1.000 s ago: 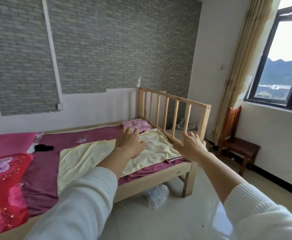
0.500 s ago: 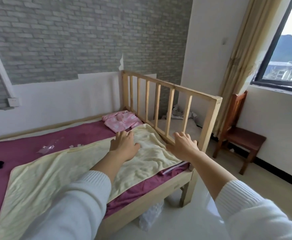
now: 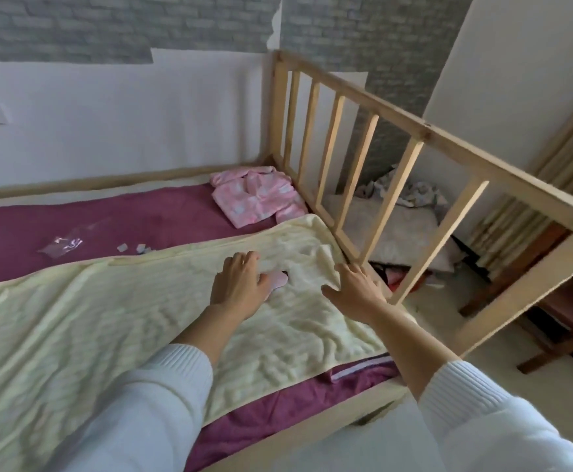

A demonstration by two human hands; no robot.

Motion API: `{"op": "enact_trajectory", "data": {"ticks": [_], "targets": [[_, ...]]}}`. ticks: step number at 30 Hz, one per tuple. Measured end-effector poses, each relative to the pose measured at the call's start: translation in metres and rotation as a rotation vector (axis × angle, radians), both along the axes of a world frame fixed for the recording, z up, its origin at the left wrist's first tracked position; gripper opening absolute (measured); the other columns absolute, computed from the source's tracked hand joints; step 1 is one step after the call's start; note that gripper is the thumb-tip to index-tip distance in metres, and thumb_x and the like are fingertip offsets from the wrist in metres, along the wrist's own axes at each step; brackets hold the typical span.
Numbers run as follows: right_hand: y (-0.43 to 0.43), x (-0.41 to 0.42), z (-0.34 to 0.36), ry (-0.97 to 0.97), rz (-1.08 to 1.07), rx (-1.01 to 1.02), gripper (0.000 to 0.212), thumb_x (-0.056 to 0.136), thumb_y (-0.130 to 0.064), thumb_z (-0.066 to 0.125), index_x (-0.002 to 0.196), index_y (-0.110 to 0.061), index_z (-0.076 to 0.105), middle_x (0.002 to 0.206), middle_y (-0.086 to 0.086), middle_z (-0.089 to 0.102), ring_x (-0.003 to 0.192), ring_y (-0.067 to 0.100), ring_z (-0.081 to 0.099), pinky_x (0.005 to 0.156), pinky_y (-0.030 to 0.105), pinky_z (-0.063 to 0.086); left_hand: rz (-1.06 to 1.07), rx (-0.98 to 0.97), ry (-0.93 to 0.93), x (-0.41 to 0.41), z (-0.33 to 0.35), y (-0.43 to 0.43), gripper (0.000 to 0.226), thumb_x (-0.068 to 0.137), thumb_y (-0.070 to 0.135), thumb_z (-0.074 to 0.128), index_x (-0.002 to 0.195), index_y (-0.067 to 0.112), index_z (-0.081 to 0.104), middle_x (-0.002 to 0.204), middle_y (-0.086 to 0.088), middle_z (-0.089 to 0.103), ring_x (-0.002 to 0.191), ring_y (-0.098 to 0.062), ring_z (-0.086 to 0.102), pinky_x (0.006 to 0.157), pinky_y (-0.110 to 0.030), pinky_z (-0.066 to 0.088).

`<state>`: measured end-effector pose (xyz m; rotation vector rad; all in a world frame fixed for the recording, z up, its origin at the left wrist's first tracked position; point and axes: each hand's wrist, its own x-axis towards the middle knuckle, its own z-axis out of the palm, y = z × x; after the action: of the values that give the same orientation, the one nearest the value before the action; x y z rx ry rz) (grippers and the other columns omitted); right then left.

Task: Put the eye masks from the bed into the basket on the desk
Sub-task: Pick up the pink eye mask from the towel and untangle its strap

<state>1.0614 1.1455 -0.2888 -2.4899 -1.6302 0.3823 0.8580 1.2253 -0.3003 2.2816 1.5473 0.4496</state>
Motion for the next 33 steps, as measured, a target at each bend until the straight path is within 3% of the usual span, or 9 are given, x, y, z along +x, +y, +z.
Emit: {"op": "enact_trajectory", "data": {"ticks": [6,13,19,22,26,28,30,33], "targets": [[0.110,0.023,-0.098,0.064,-0.007,-0.095,0.063,0.088,-0.047,0.048,0.141,-0.017,0.037,0.145,0.006,0.044,0.133,0.027,0.037,0.104,0.050,0.032,0.064,-0.191,0.012,0.023,-0.113,0.106,0.042,0.091,0.031,0.047,0.128,0.013,0.049,0.133,-0.012,0.053,0.120,-0.031,0.046,0.086,-0.043,0.047],[0.199,0.032,-0.216,0.125,0.052,-0.223,0.058,0.088,-0.043,0.048,0.138,-0.015,0.039,0.141,0.007,0.046,0.130,0.027,0.039,0.100,0.046,0.034,0.222,-0.481,-0.028,0.034,-0.245,0.174,0.037,0.090,0.030,0.048,0.122,0.010,0.052,0.123,-0.015,0.056,0.114,-0.032,0.048,0.082,-0.040,0.045],[0.249,0.032,-0.308,0.080,0.213,-0.279,0.056,0.091,-0.036,0.048,0.142,-0.018,0.033,0.145,0.007,0.041,0.130,0.026,0.037,0.100,0.044,0.033,0.367,-0.622,-0.197,0.046,-0.332,0.200,0.038,0.092,0.024,0.053,0.124,0.005,0.051,0.123,-0.017,0.062,0.109,-0.034,0.058,0.080,-0.037,0.046],[0.263,0.032,-0.343,0.054,0.298,-0.257,0.061,0.090,-0.030,0.053,0.145,-0.027,0.027,0.152,0.007,0.031,0.135,0.027,0.030,0.103,0.044,0.032,0.379,-0.588,-0.285,0.054,-0.359,0.207,0.034,0.090,0.020,0.055,0.122,0.009,0.054,0.116,-0.010,0.067,0.097,-0.027,0.061,0.070,-0.029,0.042],[0.278,0.031,-0.373,-0.016,0.330,-0.198,0.060,0.091,-0.027,0.054,0.144,-0.040,0.029,0.156,0.003,0.024,0.141,0.025,0.022,0.105,0.044,0.030,0.465,-0.594,-0.430,0.061,-0.377,0.211,0.037,0.084,0.020,0.061,0.121,0.020,0.054,0.098,0.006,0.069,0.076,-0.003,0.061,0.056,-0.014,0.039],[0.283,0.030,-0.380,0.049,0.267,-0.149,0.053,0.093,-0.024,0.050,0.140,-0.044,0.037,0.154,0.002,0.030,0.140,0.024,0.024,0.106,0.045,0.028,0.562,-0.682,-0.547,0.061,-0.376,0.213,0.047,0.078,0.018,0.066,0.123,0.022,0.052,0.094,0.008,0.068,0.076,0.000,0.061,0.057,-0.016,0.042],[0.285,0.029,-0.375,0.158,0.191,-0.061,0.045,0.094,-0.020,0.048,0.133,-0.041,0.050,0.148,0.001,0.042,0.137,0.022,0.031,0.104,0.042,0.026,0.628,-0.811,-0.649,0.058,-0.366,0.212,0.051,0.073,0.019,0.067,0.122,0.022,0.054,0.089,0.005,0.069,0.075,-0.009,0.064,0.062,-0.024,0.046],[0.284,0.027,-0.340,0.376,0.137,0.031,0.038,0.093,-0.015,0.048,0.125,-0.032,0.061,0.125,-0.005,0.066,0.115,0.018,0.056,0.094,0.032,0.036,0.597,-0.974,-0.709,0.050,-0.333,0.208,0.045,0.073,0.022,0.064,0.118,0.021,0.063,0.079,0.005,0.070,0.075,-0.011,0.065,0.071,-0.028,0.050]]}}
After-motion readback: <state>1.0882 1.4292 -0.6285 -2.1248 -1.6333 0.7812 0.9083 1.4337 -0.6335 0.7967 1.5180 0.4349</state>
